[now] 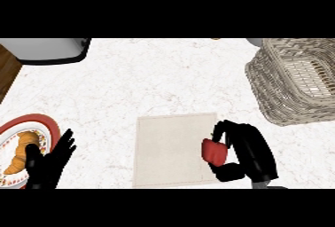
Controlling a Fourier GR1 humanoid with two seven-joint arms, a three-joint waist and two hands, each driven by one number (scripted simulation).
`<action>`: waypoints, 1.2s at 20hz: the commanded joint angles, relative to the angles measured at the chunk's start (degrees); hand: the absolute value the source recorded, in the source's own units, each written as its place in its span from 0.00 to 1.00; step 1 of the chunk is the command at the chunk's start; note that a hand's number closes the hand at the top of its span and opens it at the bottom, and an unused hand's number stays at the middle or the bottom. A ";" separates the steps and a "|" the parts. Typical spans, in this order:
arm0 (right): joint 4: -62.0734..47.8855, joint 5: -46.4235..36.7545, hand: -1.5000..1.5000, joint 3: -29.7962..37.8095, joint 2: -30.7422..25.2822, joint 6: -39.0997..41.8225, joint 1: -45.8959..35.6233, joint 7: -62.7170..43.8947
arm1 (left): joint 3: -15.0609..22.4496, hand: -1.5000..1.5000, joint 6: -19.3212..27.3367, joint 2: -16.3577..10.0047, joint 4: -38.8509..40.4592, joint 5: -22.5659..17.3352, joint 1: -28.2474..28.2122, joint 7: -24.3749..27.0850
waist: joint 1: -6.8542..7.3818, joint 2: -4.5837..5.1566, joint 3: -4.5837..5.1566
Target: Pick the bell pepper from the placemat and place it in the basket
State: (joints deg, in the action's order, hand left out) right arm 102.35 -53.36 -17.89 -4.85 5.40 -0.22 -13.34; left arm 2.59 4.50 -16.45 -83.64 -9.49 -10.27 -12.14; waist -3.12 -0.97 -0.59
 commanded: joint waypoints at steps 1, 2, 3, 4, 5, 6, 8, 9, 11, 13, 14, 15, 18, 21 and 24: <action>13.60 10.12 1.00 5.80 3.16 -2.97 4.12 1.34 | -0.07 0.50 -0.72 -0.28 1.67 -0.16 -1.58 -0.38 | -0.41 0.19 0.52; 15.84 10.70 1.00 7.93 3.86 -1.19 0.56 -2.21 | -0.05 0.50 -0.85 -1.17 0.97 0.03 -1.27 -2.24 | 0.92 0.47 0.56; 20.07 12.82 1.00 9.29 3.70 1.32 -0.68 -4.42 | 0.23 0.50 -2.08 -0.75 2.33 -0.53 -0.58 -1.34 | 0.71 0.49 0.65; 23.99 14.20 1.00 10.77 3.16 1.66 1.16 -5.49 | 0.56 0.50 -1.04 -0.39 1.76 0.26 -0.69 -1.78 | 0.67 0.44 0.62; 26.50 16.10 1.00 12.77 2.69 3.68 0.93 -8.05 | 1.58 0.50 -0.21 0.94 2.03 1.09 0.37 -1.75 | 1.10 0.62 0.62; 29.12 18.27 1.00 16.85 1.47 6.50 -2.48 -12.09 | 1.00 0.50 -1.93 -0.68 0.87 0.43 -2.72 -0.78 | 1.68 0.53 0.66; 33.22 21.71 1.00 22.13 -1.24 10.12 -4.40 -17.28 | 1.79 0.50 0.33 1.10 3.04 2.18 0.47 -1.46 | 1.41 0.73 0.67; 35.25 22.21 1.00 23.94 -1.69 10.88 -5.34 -20.96 | 0.55 0.50 -2.35 -0.89 1.39 -0.14 -0.04 -3.04 | 1.81 0.67 0.67; 35.20 25.34 1.00 29.22 -4.23 13.07 -11.43 -26.86 | 2.01 0.50 0.36 1.66 1.98 1.96 2.01 -3.04 | 2.25 0.82 0.67; 34.69 30.13 1.00 35.00 -7.15 14.43 -15.91 -30.88 | -0.07 0.50 -2.10 -0.54 0.78 -0.38 0.94 -3.77 | 2.63 0.76 0.66; 33.36 31.06 1.00 37.22 -8.25 13.94 -19.23 -32.76 | 1.09 0.50 -2.96 0.06 2.06 0.50 -0.74 -0.88 | 2.75 0.75 0.69; 26.09 30.45 1.00 38.73 -10.36 12.92 -24.52 -32.60 | 1.27 0.50 -1.25 0.40 0.88 1.18 2.01 -4.21 | 3.26 0.96 0.65; 20.67 36.83 1.00 44.76 -17.36 15.86 -29.61 -34.08 | 1.48 0.50 -1.72 1.49 4.70 2.14 3.00 -1.42 | 3.02 0.95 0.65; 13.12 41.95 1.00 49.97 -23.38 17.77 -34.27 -34.63 | 1.67 0.50 -1.33 1.14 2.76 2.99 1.49 -1.79 | 3.19 0.92 0.62; 7.18 38.78 1.00 48.48 -24.40 16.84 -31.84 -28.19 | 1.35 0.50 -0.51 3.07 7.76 3.95 4.24 -0.18 | 3.23 1.14 0.62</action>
State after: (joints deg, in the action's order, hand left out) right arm 116.69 -15.13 28.64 -25.26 21.72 -29.98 -44.20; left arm 3.96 3.62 -14.51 -82.18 -6.64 -7.40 -11.96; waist 0.04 -0.38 -0.42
